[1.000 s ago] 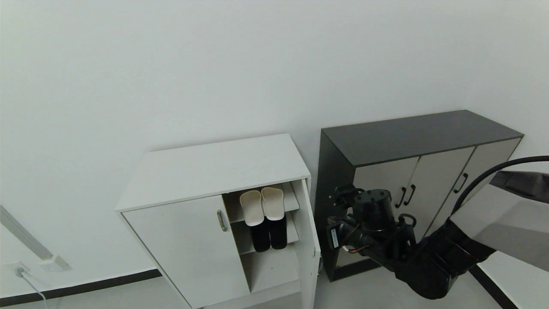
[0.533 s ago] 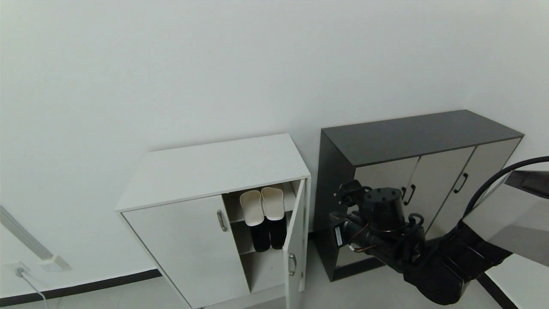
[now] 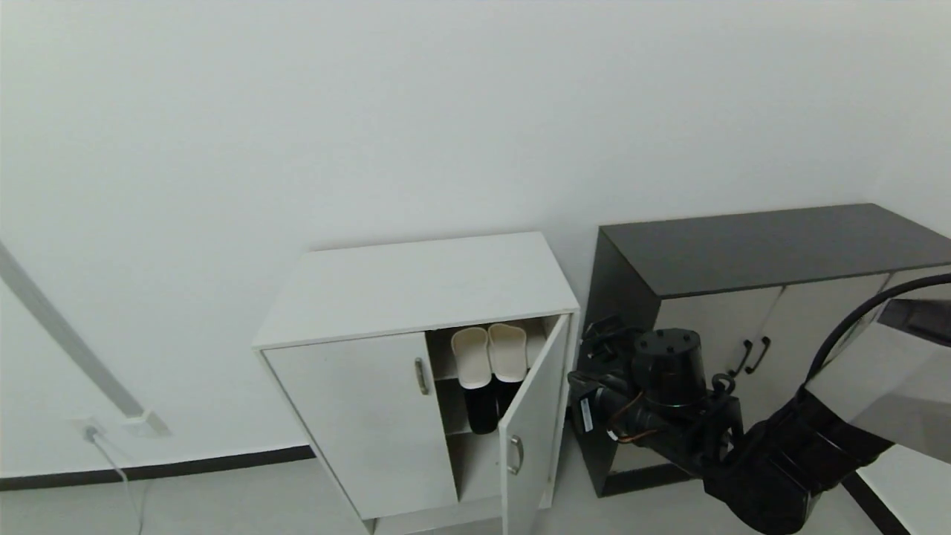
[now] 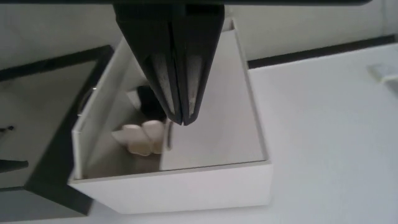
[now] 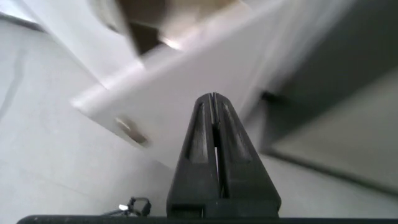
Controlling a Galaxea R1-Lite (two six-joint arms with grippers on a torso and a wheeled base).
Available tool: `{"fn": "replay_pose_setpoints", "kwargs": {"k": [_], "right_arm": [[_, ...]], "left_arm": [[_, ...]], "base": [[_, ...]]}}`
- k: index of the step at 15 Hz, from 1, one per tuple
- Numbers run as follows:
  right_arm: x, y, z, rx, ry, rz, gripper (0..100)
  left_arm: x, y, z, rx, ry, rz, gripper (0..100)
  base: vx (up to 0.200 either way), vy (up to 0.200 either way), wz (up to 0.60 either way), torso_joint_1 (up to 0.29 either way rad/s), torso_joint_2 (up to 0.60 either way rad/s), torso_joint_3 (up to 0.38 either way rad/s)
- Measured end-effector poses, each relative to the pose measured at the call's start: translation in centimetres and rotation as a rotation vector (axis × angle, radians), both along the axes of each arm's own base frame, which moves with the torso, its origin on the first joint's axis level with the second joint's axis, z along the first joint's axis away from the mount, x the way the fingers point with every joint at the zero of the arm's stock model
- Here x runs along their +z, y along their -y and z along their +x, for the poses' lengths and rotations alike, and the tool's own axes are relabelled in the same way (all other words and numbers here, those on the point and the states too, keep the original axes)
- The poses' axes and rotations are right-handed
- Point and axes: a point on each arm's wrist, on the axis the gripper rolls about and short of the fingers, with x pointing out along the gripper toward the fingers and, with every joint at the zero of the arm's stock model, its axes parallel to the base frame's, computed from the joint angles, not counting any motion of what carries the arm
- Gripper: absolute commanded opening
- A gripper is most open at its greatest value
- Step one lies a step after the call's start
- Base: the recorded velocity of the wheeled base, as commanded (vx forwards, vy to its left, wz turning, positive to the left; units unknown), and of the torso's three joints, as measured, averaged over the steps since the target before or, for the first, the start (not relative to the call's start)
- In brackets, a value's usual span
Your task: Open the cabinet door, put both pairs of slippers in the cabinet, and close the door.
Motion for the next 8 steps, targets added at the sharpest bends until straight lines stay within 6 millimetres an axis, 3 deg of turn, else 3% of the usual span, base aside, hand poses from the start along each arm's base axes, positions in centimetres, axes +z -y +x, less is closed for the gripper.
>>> {"fn": "replay_pose_setpoints", "kwargs": {"k": [8], "right_arm": [[-1.3, 1.3, -1.3, 0.119, -0.008, -0.01, 0]], "left_arm": [[0.0, 0.0, 0.0, 0.0, 0.0, -0.001, 0]], "base": [[0.0, 0.0, 0.0, 0.0, 0.0, 0.0]]}}
